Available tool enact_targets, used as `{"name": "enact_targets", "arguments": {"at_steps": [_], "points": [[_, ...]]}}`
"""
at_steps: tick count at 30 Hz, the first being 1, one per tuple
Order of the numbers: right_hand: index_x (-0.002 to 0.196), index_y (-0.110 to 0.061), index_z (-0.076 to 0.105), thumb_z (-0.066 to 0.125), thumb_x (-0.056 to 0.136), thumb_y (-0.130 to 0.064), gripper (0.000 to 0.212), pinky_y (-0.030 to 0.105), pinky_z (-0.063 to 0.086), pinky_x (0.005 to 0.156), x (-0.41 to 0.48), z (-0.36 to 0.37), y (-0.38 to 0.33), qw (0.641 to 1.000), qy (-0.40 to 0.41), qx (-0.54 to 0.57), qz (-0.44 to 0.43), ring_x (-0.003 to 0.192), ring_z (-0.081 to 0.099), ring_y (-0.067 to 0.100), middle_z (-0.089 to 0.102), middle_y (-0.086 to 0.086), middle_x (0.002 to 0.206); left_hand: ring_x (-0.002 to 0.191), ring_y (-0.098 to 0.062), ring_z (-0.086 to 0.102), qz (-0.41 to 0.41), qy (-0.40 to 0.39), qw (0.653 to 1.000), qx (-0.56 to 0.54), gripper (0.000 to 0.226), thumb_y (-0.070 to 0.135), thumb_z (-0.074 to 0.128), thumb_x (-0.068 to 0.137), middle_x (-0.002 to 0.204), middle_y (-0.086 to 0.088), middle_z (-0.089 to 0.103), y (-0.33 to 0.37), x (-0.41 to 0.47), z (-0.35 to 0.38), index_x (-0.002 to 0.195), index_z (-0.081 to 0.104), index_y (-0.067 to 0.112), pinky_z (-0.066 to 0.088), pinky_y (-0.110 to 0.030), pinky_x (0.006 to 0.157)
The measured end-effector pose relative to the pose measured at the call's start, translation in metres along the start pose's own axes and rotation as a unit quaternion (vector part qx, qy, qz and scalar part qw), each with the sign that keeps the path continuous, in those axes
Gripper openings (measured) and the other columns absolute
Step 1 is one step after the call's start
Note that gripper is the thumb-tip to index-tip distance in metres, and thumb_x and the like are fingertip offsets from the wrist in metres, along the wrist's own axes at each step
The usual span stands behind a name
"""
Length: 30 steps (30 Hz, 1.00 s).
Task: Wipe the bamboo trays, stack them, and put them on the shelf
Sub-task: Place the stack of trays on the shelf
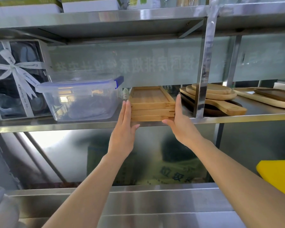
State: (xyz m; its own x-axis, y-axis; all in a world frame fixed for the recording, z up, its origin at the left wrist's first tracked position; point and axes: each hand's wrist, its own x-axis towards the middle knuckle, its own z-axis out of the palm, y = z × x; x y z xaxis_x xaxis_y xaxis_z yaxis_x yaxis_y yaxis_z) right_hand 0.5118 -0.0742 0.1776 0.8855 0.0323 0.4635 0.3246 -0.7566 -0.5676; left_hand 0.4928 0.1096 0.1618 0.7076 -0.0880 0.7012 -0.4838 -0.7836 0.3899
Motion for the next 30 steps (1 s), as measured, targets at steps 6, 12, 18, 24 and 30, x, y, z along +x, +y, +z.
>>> {"name": "enact_targets", "arguments": {"at_steps": [6, 12, 18, 24, 30], "points": [[0.135, -0.032, -0.027, 0.05, 0.087, -0.034, 0.091, 0.043, 0.047, 0.085, 0.004, -0.002, 0.002, 1.0, 0.005, -0.024, 0.001, 0.093, 0.059, 0.031, 0.052, 0.021, 0.124, 0.122, -0.026, 0.046, -0.05, 0.021, 0.998, -0.026, 0.071, 0.02, 0.043, 0.094, 0.155, -0.003, 0.019, -0.003, 0.007, 0.003, 0.144, -0.007, 0.025, 0.044, -0.04, 0.097], [0.139, -0.026, -0.017, 0.05, 0.087, -0.035, 0.085, 0.043, 0.044, 0.088, 0.015, -0.004, 0.006, 0.998, -0.018, -0.047, 0.022, 0.106, 0.051, 0.035, 0.053, 0.021, 0.121, 0.118, -0.027, 0.049, -0.079, 0.016, 0.997, -0.013, 0.069, 0.019, 0.043, 0.095, 0.152, -0.003, 0.029, -0.005, 0.016, 0.006, 0.146, -0.004, 0.026, 0.044, -0.042, 0.094], [0.139, -0.028, -0.017, 0.049, 0.088, -0.036, 0.084, 0.048, 0.038, 0.095, 0.025, -0.001, 0.008, 0.998, -0.031, -0.037, 0.032, 0.114, 0.045, 0.038, 0.052, 0.019, 0.123, 0.122, -0.028, 0.048, -0.081, 0.021, 0.996, 0.015, 0.067, 0.018, 0.043, 0.095, 0.149, -0.004, 0.034, -0.007, 0.025, 0.01, 0.146, 0.0, 0.024, 0.044, -0.041, 0.095], [0.14, -0.025, -0.013, 0.048, 0.089, -0.033, 0.081, 0.042, 0.041, 0.091, 0.029, -0.003, 0.008, 0.998, -0.047, -0.025, 0.033, 0.108, 0.047, 0.03, 0.045, 0.018, 0.127, 0.115, -0.029, 0.053, -0.078, 0.036, 0.996, 0.022, 0.066, 0.021, 0.044, 0.094, 0.14, -0.008, 0.045, -0.008, 0.026, 0.012, 0.146, 0.004, 0.024, 0.045, -0.041, 0.094], [0.135, -0.019, 0.016, 0.05, 0.088, -0.031, 0.059, 0.049, 0.043, 0.095, 0.029, -0.002, 0.006, 0.999, -0.044, -0.006, 0.029, 0.112, 0.047, 0.032, 0.05, 0.013, 0.122, 0.115, -0.027, 0.052, -0.096, 0.037, 0.995, -0.019, 0.065, 0.019, 0.047, 0.094, 0.134, -0.008, 0.049, -0.008, 0.028, 0.012, 0.146, 0.009, 0.025, 0.043, -0.039, 0.095]]}}
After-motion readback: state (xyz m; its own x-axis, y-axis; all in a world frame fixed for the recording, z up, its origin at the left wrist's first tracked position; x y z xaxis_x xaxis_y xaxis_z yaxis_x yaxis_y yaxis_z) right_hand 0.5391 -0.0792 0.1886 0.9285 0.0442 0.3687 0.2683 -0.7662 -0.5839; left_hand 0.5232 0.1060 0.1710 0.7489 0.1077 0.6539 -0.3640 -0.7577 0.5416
